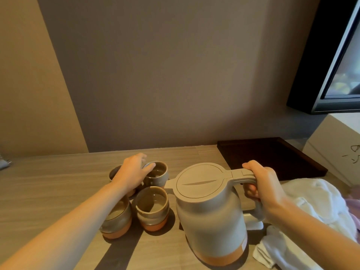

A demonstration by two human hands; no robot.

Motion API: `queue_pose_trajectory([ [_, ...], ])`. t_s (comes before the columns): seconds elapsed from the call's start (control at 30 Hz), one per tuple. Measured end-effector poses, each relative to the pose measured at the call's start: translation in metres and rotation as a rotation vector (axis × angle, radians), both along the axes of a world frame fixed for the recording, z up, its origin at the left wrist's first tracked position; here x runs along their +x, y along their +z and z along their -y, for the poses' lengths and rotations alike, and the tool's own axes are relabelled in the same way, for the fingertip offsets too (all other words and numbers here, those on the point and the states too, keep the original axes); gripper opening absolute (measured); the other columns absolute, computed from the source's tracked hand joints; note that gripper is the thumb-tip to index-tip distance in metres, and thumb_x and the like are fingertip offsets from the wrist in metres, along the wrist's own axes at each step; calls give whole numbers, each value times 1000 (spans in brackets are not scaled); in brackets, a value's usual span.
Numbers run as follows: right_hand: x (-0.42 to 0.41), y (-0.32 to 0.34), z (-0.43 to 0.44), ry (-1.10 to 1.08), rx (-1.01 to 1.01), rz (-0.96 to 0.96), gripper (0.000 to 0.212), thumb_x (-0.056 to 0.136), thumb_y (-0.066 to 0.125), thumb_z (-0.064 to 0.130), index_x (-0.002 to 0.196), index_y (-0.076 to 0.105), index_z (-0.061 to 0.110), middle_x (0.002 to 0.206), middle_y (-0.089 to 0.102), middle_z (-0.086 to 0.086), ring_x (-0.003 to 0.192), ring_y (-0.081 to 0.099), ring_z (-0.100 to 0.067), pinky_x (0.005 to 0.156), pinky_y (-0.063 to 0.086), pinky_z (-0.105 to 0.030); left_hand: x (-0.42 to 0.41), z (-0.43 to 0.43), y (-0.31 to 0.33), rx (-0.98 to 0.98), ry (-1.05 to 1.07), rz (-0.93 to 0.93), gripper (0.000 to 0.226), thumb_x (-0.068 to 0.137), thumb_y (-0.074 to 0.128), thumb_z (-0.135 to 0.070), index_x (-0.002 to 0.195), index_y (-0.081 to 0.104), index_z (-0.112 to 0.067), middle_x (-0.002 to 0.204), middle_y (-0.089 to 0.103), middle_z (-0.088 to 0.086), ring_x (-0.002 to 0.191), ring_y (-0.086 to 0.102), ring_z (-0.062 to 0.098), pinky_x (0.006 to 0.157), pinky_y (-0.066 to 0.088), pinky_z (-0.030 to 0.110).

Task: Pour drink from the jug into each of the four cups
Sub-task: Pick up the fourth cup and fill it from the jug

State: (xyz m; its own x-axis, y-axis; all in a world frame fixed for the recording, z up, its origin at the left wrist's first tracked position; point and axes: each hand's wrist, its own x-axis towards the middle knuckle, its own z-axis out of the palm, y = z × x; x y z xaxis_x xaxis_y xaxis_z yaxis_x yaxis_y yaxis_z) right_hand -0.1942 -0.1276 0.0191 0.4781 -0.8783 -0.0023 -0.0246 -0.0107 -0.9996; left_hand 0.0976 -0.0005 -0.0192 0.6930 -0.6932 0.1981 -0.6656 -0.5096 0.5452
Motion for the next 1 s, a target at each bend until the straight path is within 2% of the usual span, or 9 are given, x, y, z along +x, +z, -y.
queue_pose_trajectory([
  [0.1,0,2,-2,15,-5,-3,55,90,49,26,36,50,17,40,35,-3,44,32,-15,58,32,-32,13,-13,-4,48,20,170,48,90,63,-34,133,51,-17,134,56,4,122,51,20,97,46,34],
  [0.2,1,2,-4,19,-21,-12,54,91,49,26,38,53,17,41,37,-3,46,34,-16,60,34,-32,26,-25,-10,175,93,217,62,85,69,-35,139,46,-15,142,47,7,133,39,26,105,40,40],
  [0.37,4,5,-6,32,-45,-38,56,92,49,26,37,56,19,41,38,-3,50,37,-18,61,35,-32,49,-39,-12,323,193,31,96,69,74,-61,142,35,-12,146,43,12,133,38,33,102,42,44],
  [0.43,4,6,-7,29,-45,-48,55,92,49,27,38,54,18,40,38,-3,52,37,-20,62,35,-32,52,-40,-14,317,186,-93,98,66,79,-58,141,36,-12,143,47,12,128,46,31,93,48,39],
  [0.53,4,7,-8,18,-33,-59,51,92,49,28,43,55,15,41,41,-4,58,41,-25,63,36,-32,51,-40,-17,277,189,-126,92,66,83,-49,137,39,-10,136,53,12,112,55,24,77,49,29],
  [0.63,4,8,-10,24,-42,-81,55,92,49,28,39,57,18,47,43,-9,68,42,-31,62,36,-32,51,-40,-18,201,222,-142,86,63,87,-45,130,45,-9,124,58,12,94,50,16,66,44,24],
  [0.83,0,13,-20,50,-69,-112,40,93,48,28,63,59,3,73,51,-19,74,44,-32,61,36,-29,47,-47,-15,15,309,-182,89,61,90,-39,130,44,-8,122,58,14,98,54,22,72,48,30],
  [0.93,1,16,-27,35,-77,-97,42,93,49,26,57,59,7,62,48,-16,66,45,-25,62,36,-28,44,-54,-5,-109,328,-183,91,61,90,-37,133,42,-10,127,55,13,114,54,29,81,49,36],
  [1.0,2,17,-31,38,-67,-82,51,93,49,26,45,59,15,49,43,-9,58,42,-22,62,36,-29,41,-61,4,-194,312,-172,87,61,90,-34,132,44,-12,127,54,11,115,52,27,83,48,37],
])
